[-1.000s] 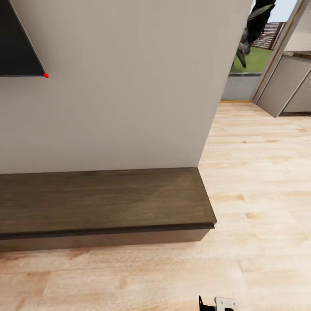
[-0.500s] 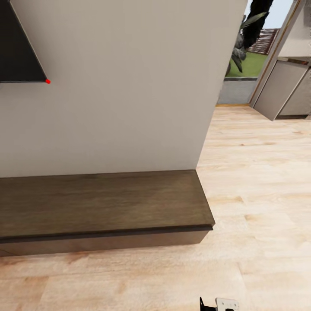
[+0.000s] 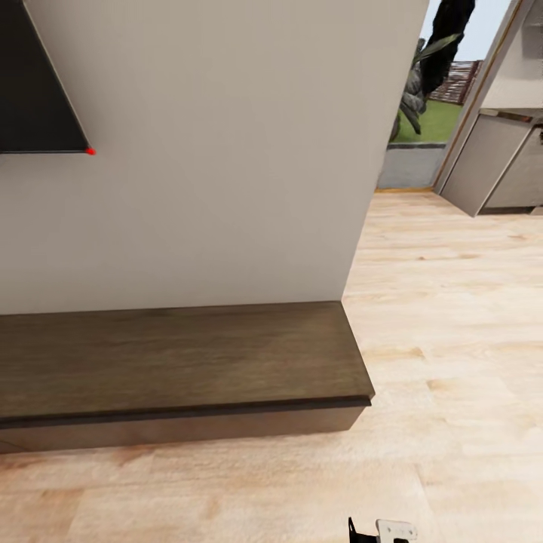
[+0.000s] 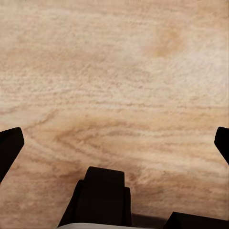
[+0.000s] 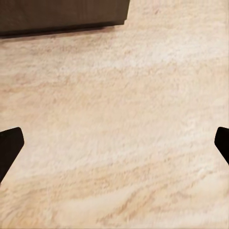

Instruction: Place each of the two pumpkins and all three candles from the living room inside a cabinet in the living room (use any cabinet), then make sure every cabinet is closed, and position the cauldron so it is next to a table in the living room.

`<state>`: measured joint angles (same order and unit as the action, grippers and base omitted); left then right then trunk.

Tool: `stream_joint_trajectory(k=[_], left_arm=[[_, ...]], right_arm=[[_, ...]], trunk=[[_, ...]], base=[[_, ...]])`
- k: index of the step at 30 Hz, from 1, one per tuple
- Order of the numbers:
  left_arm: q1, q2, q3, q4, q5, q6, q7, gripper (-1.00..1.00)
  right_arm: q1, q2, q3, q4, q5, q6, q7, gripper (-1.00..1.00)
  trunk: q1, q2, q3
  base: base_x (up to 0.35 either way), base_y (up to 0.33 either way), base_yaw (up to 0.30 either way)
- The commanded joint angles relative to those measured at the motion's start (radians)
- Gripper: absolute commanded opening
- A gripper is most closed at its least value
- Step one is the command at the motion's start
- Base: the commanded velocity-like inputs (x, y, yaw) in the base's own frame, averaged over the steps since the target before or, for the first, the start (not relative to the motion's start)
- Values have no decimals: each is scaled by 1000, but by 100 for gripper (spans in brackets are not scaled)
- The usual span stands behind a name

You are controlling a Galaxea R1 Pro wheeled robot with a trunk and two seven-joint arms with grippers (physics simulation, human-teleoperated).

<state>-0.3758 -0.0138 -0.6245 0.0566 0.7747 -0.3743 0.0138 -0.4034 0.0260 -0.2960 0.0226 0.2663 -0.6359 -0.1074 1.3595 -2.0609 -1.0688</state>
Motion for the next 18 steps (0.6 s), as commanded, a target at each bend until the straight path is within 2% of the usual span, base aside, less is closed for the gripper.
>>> stream_joint_trajectory(k=[1, 7, 18], left_arm=[[0, 1, 0, 0, 0, 0, 0, 100], [0, 0, 0, 0, 0, 0, 0, 100], [0, 0, 0, 0, 0, 0, 0, 100]], right_arm=[[0, 0, 0, 0, 0, 0, 0, 100], [0, 2, 0, 0, 0, 1, -1, 100], [0, 4, 2, 0, 9, -1, -1, 100]], trunk=[[0, 0, 2], [0, 0, 12], [0, 0, 30]], base=[[0, 0, 0], [0, 0, 5], [0, 0, 83]])
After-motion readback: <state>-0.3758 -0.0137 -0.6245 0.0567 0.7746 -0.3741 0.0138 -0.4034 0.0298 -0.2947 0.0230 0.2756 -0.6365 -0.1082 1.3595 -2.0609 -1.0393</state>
